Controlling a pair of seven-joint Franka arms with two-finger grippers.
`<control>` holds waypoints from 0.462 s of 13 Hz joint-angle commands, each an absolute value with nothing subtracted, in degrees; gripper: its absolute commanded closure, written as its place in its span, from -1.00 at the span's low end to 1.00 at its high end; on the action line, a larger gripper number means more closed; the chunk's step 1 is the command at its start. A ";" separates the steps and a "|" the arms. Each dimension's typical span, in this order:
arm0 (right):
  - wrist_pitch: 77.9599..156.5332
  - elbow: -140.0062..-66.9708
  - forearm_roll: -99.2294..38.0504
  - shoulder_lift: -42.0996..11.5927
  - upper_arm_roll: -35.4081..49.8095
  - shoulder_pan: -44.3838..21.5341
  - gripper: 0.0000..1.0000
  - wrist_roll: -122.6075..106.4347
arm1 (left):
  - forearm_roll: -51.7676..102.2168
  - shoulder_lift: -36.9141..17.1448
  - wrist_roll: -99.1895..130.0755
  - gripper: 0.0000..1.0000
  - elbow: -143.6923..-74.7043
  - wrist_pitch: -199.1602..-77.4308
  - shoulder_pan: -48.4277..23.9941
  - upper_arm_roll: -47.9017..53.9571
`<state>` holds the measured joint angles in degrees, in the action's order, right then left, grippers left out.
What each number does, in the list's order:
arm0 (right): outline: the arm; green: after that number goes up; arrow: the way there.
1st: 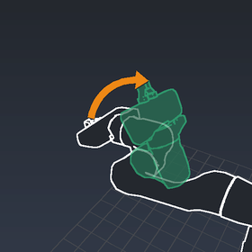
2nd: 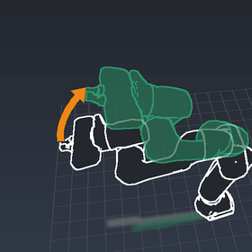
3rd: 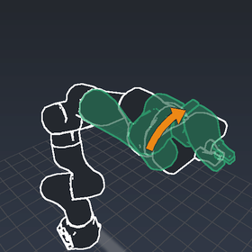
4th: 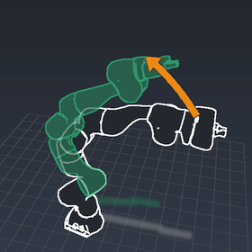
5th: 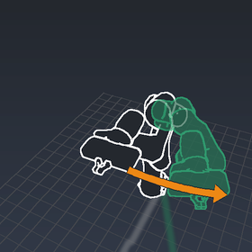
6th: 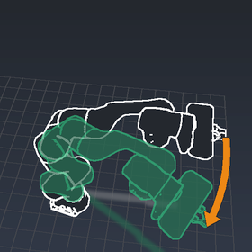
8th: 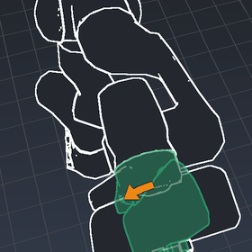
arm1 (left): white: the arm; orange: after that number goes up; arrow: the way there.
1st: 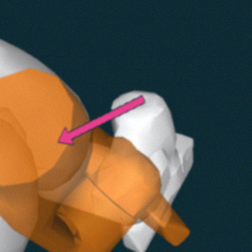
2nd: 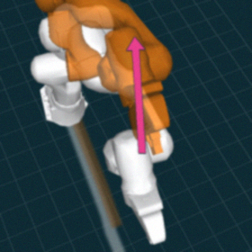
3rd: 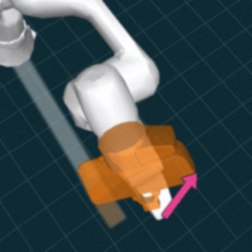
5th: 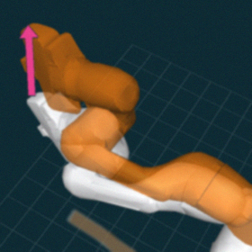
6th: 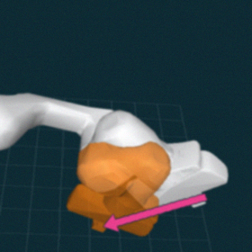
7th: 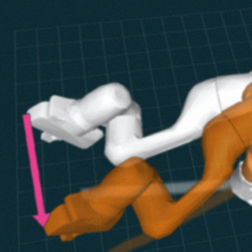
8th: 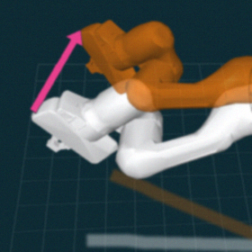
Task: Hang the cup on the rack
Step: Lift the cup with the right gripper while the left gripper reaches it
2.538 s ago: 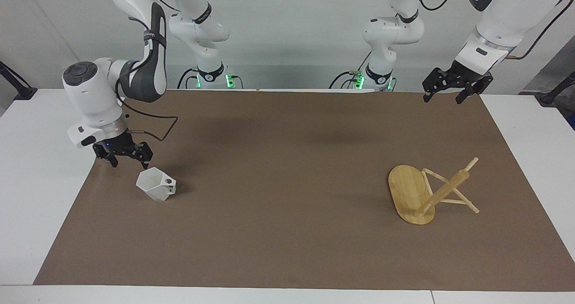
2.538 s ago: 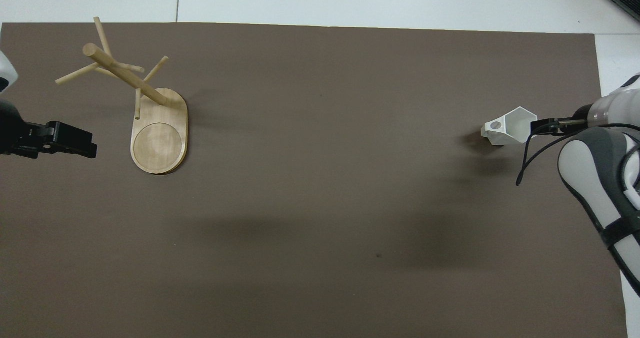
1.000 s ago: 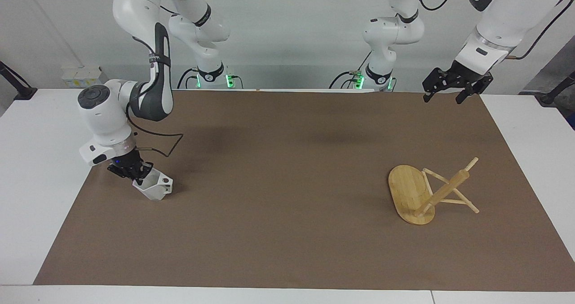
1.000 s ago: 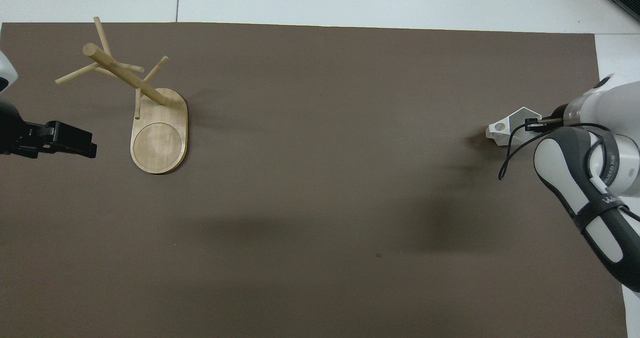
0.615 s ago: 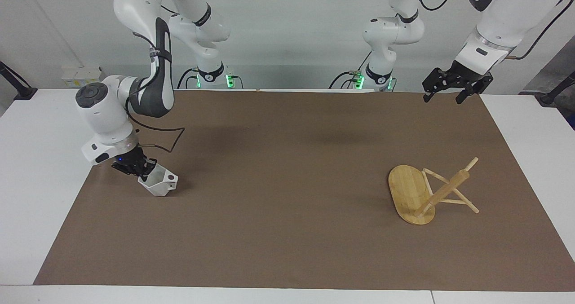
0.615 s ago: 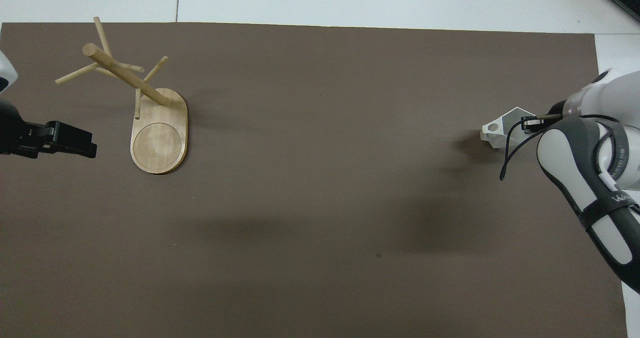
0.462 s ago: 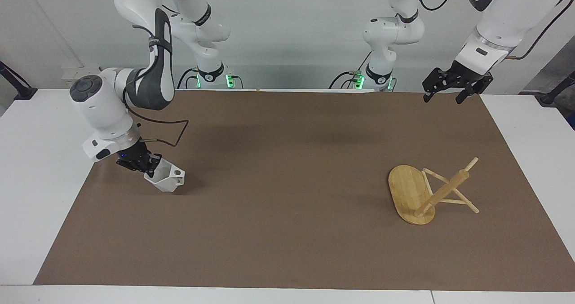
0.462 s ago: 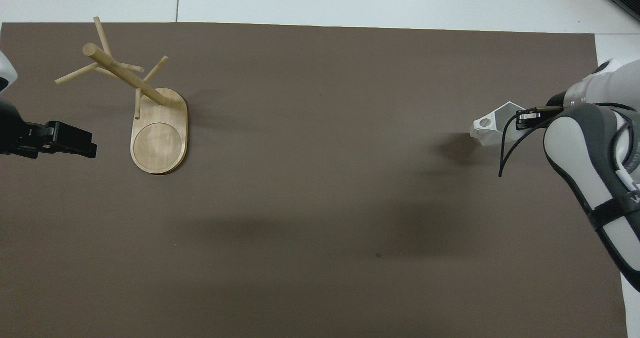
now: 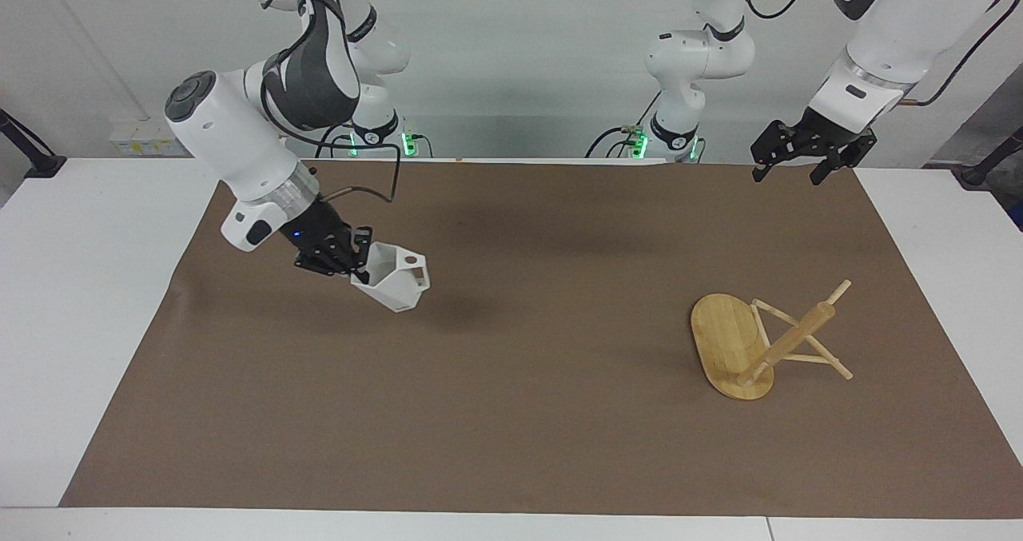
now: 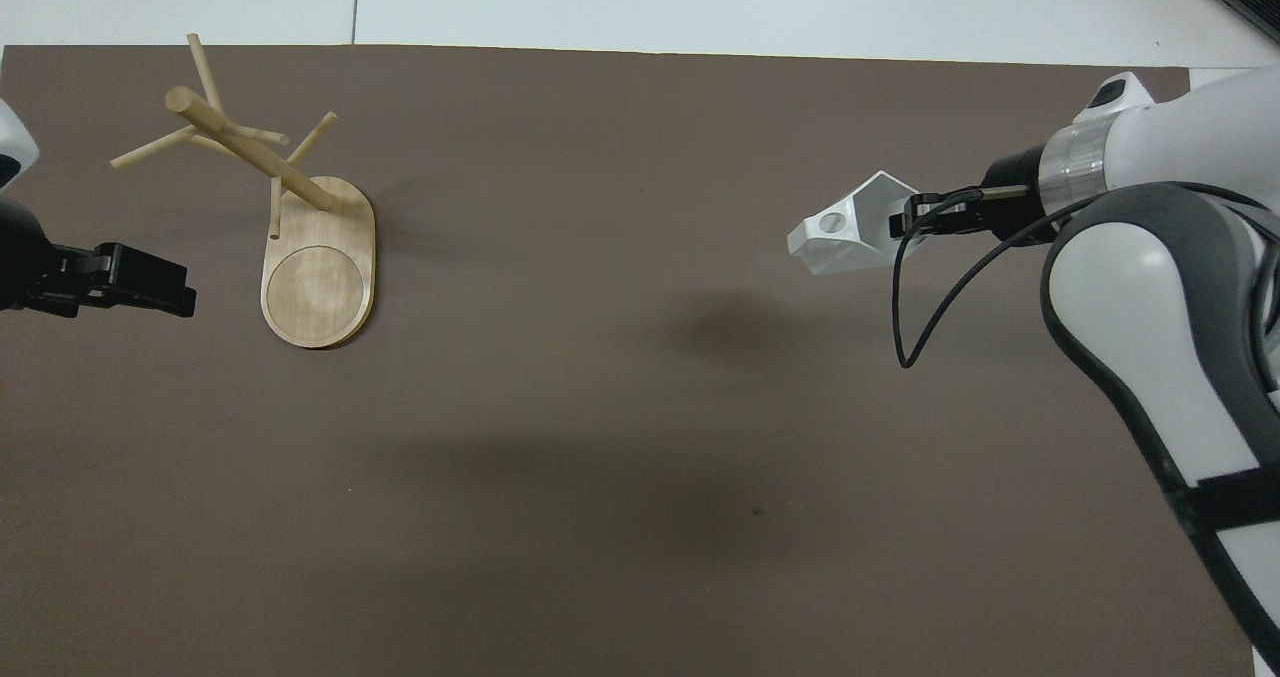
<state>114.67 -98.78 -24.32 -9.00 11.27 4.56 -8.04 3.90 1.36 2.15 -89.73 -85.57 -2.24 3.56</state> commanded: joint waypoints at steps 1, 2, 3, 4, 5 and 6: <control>114.52 -98.53 -32.93 -8.35 15.02 5.36 1.00 -9.05 | 3.07 2.90 3.25 -1.00 -92.46 -88.05 -1.76 3.96; 114.61 -98.53 -35.74 -8.35 16.77 5.36 1.00 -9.05 | 3.42 2.99 4.38 -1.00 -93.07 -89.28 -1.84 4.04; 114.52 -98.53 -38.90 -8.35 18.70 5.36 1.00 -8.70 | 3.78 2.90 4.57 -1.00 -93.16 -89.73 -1.85 4.13; 114.61 -98.44 -43.02 -8.35 20.46 5.36 1.00 -8.27 | 4.82 2.90 4.92 -1.00 -93.16 -89.91 -1.85 4.04; 114.52 -98.52 -46.98 -8.26 21.87 5.36 1.00 -8.17 | 6.75 2.55 8.14 -1.00 -92.99 -90.35 -1.85 4.04; 114.78 -98.35 -50.41 -8.26 23.45 5.27 1.00 -7.91 | 8.77 2.11 13.13 -1.00 -92.81 -91.83 -2.02 4.04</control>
<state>114.75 -98.65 -44.90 -8.57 20.95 4.54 -8.03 6.08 1.36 7.25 -91.17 -88.97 -2.23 3.70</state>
